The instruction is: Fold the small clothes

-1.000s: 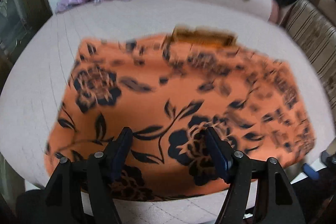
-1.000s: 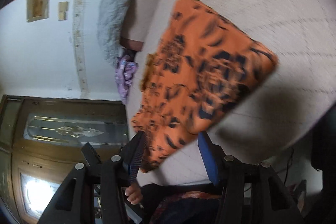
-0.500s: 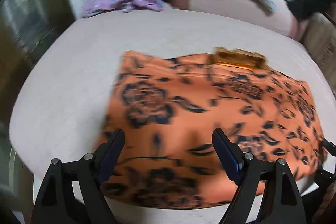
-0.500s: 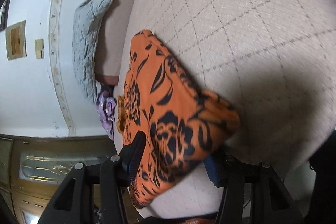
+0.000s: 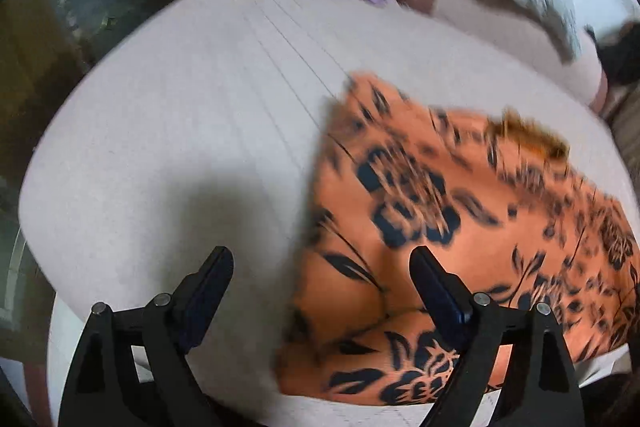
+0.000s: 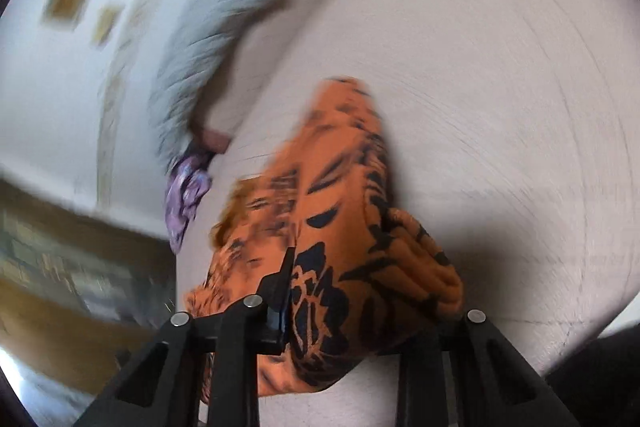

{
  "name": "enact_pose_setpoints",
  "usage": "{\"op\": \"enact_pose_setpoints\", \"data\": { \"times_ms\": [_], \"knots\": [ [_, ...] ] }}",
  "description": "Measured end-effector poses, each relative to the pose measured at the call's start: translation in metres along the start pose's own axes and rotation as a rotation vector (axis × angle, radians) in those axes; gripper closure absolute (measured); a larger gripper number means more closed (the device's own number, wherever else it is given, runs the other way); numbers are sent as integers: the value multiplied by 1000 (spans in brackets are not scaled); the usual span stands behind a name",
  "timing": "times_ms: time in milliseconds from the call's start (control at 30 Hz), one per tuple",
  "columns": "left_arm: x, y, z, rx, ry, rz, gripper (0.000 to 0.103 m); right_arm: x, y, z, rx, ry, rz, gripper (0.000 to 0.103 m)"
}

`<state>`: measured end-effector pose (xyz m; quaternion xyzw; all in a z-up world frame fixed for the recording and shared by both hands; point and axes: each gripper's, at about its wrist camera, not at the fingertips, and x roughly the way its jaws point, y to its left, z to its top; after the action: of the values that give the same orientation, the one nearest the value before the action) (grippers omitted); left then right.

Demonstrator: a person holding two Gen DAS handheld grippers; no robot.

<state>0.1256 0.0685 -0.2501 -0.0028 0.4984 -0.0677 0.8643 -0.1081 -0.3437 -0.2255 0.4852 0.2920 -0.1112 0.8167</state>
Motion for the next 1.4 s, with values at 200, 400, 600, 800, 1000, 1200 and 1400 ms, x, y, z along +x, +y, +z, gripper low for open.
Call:
{"op": "enact_pose_setpoints", "data": {
  "times_ms": [200, 400, 600, 800, 1000, 1200, 1400],
  "knots": [
    [-56, 65, 34, -109, -143, 32, 13, -6, 127, -12, -273, 24, 110, 75],
    [-93, 111, 30, -183, -240, 96, 13, 44, 221, -74, -400, 172, 213, 75],
    [-86, 131, 12, -207, -211, 112, 13, 158, 232, -174, -444, 525, 125, 50],
    [-79, 117, 2, -197, -170, 38, 13, 138, 225, -182, -481, 570, 328, 18],
    [-84, 55, -2, -88, -174, -128, 13, 84, 179, -124, -440, 427, 385, 41],
    [-54, -31, -22, 120, -123, -151, 13, 94, 136, -92, -406, 339, 183, 67],
    [-10, -8, -13, -12, 60, -163, 21, 113, 117, -113, -435, 400, 113, 77]
  ]
}}
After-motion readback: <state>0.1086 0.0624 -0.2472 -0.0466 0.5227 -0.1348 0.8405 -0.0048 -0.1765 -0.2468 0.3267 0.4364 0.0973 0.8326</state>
